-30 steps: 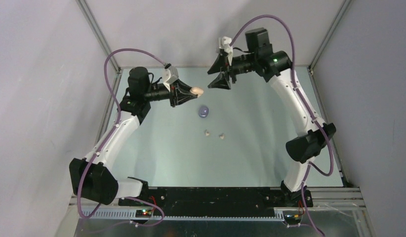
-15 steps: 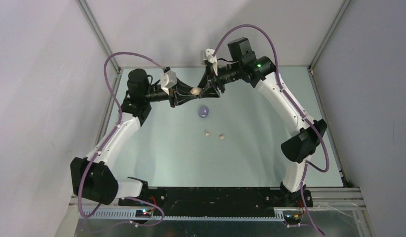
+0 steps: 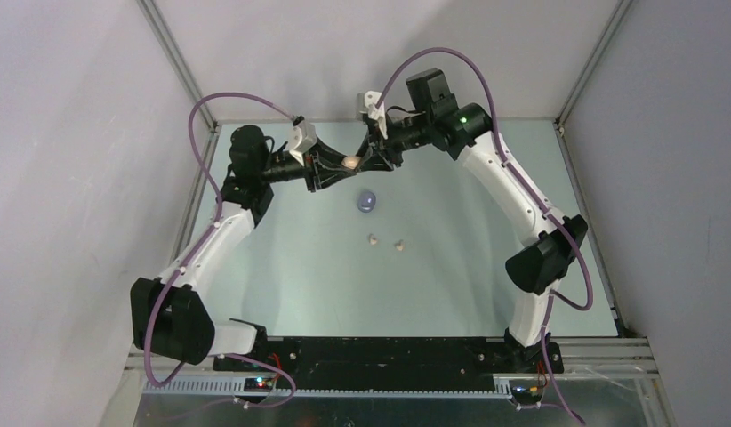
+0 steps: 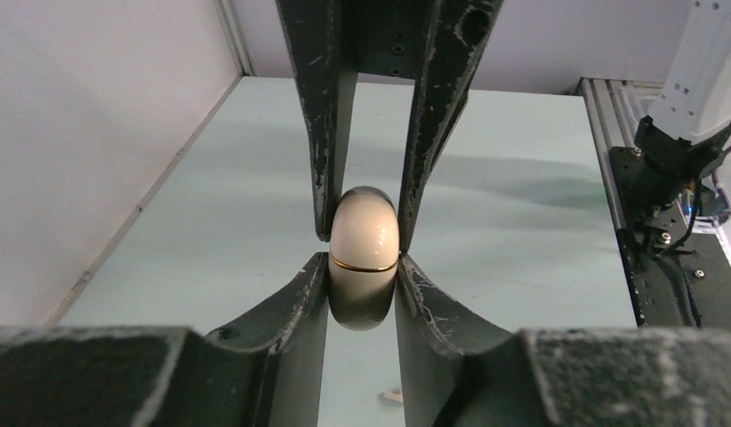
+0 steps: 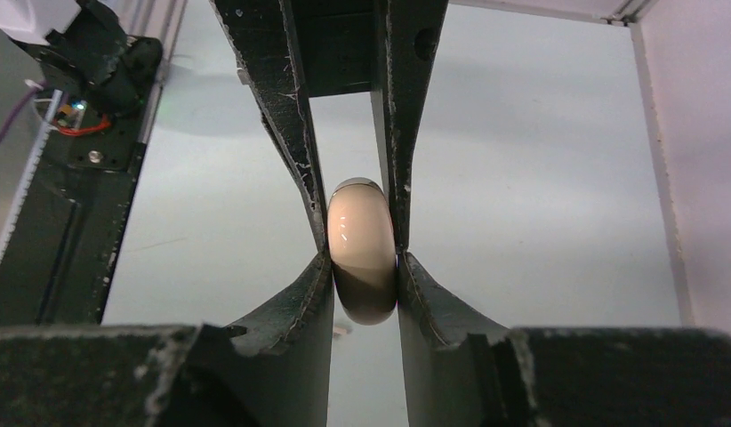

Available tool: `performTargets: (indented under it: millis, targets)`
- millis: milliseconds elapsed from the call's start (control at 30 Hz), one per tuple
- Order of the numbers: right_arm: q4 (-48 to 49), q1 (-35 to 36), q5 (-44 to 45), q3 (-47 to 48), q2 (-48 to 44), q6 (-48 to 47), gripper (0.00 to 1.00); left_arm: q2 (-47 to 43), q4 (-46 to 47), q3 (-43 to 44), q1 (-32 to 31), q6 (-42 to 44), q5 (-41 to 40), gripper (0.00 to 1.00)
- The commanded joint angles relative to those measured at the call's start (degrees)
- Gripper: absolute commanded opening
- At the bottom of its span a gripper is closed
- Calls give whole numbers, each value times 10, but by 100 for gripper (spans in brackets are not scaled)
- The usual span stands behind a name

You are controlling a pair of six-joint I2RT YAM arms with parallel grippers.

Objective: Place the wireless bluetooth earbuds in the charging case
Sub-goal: Open the charging case.

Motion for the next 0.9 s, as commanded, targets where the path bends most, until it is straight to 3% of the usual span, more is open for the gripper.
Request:
performTargets:
  millis: [0, 533, 633, 867]
  targets:
    - [-11, 22, 65, -1, -26, -42, 18, -5, 13, 2, 0, -5, -35, 37]
    - [-12, 31, 128, 3, -31, -41, 17, 4, -50, 12, -5, 66, -29, 38]
    - [-10, 31, 128, 2, -28, -37, 17, 2, -71, 13, -8, 104, -36, 44]
    - [-5, 32, 123, 4, -28, -30, 17, 3, -69, 13, -10, 104, -35, 45]
